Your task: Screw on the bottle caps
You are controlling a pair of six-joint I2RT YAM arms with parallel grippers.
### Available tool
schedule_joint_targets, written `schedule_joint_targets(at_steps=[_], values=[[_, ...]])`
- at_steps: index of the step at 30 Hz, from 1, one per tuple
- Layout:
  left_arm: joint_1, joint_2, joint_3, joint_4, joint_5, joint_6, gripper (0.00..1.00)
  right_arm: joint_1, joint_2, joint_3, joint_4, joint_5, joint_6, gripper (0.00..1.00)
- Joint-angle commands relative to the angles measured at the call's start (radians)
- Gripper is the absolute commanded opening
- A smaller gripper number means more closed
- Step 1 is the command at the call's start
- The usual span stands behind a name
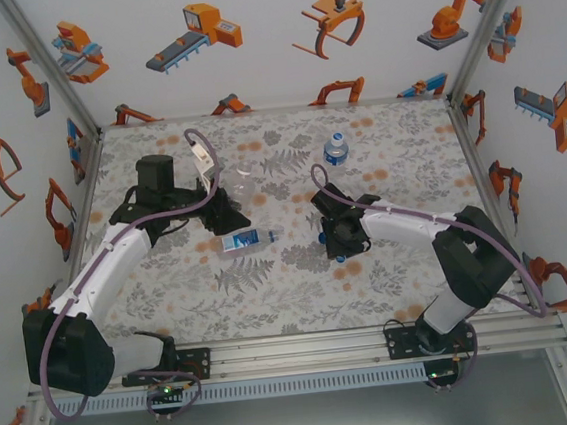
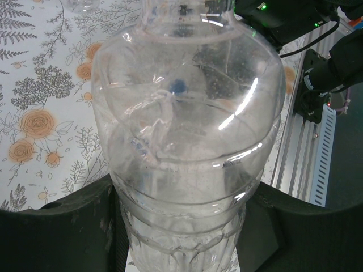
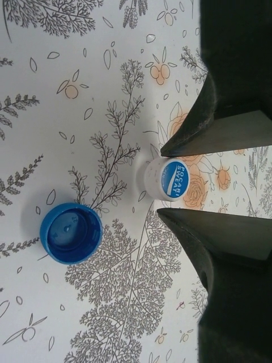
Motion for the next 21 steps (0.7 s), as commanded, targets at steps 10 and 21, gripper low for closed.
schedule_joint_targets(at_steps=[10, 21], values=[[-0.008, 0.007, 0.034, -0.016, 0.012, 0.027, 0.00, 0.006, 0.025, -0.010, -0.009, -0.013, 0.017, 0.40], [-0.007, 0.007, 0.034, -0.020, 0.012, 0.029, 0.00, 0.005, 0.014, -0.003, -0.025, -0.005, 0.017, 0.38]])
